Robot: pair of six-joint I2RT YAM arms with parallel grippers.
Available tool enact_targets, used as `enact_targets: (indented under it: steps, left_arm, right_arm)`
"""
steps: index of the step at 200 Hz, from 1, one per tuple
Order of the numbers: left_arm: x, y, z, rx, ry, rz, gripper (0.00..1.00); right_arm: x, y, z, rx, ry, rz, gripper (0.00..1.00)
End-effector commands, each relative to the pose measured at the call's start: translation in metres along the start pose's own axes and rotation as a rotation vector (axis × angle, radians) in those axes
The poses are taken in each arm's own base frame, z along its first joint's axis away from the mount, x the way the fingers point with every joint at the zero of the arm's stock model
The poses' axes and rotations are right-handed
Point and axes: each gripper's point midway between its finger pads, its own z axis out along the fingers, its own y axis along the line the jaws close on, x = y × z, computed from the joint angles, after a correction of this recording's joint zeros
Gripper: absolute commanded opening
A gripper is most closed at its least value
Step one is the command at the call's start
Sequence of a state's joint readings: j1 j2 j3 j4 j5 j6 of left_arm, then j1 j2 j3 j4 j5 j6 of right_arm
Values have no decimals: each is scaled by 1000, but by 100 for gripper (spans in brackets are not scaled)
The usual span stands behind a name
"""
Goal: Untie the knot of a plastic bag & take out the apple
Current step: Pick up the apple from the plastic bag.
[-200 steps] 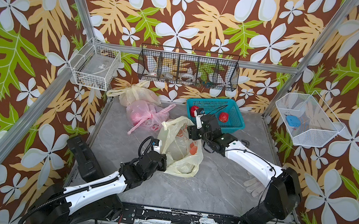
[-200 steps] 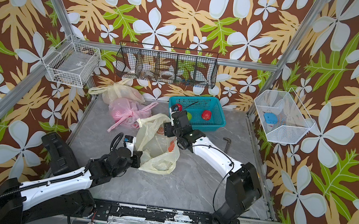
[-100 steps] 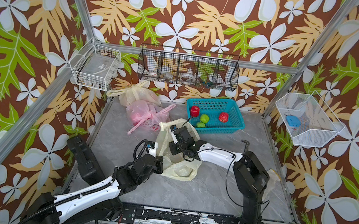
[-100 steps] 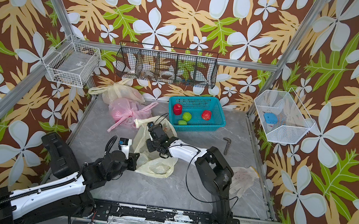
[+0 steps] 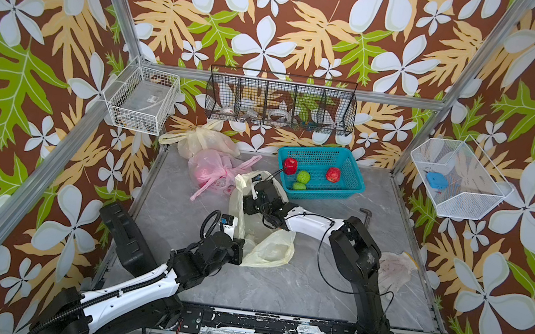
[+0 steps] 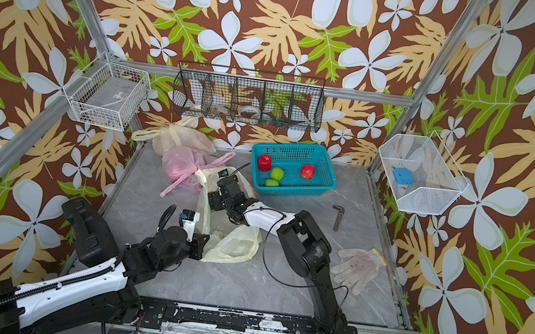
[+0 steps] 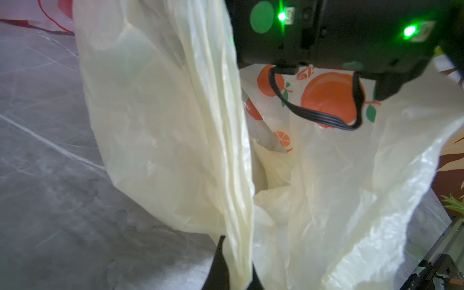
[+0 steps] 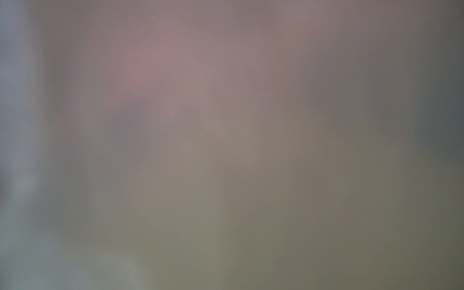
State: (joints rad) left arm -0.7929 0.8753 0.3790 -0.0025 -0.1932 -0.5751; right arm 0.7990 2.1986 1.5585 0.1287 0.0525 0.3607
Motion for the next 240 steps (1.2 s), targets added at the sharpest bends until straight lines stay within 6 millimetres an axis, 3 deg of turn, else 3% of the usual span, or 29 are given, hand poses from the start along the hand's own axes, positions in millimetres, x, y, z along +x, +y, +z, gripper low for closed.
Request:
enact_targets:
  steps: [1,17,41,73,116,139,200,240]
  left_arm:
    - [1,0,-1,0,8,25,0]
    - [-2,4,0,-23,4,24,0]
    - [-2,11,2,-57,10,34,0]
    - [-4,23,3,-109,3,39,0]
    - [-5,37,0,-176,-17,25,0]
    - [-1,43,-1,-185,-22,-2,0]
    - [3,46,0,-171,-47,-91,0]
    - [-2,39,7,-157,-55,-112,0]
  right_arm:
    - [0,13,14,-68,-15,-7,82]
    - [8,15,26,-80,8,-4,89]
    - [23,14,36,-84,47,9,90]
    - [41,4,40,-49,86,15,80]
    - [43,-6,20,-13,67,-20,59]
    - [45,-7,5,-3,74,-33,53]
    - [47,2,-40,73,89,-122,57]
    - [47,-9,-63,166,109,-199,63]
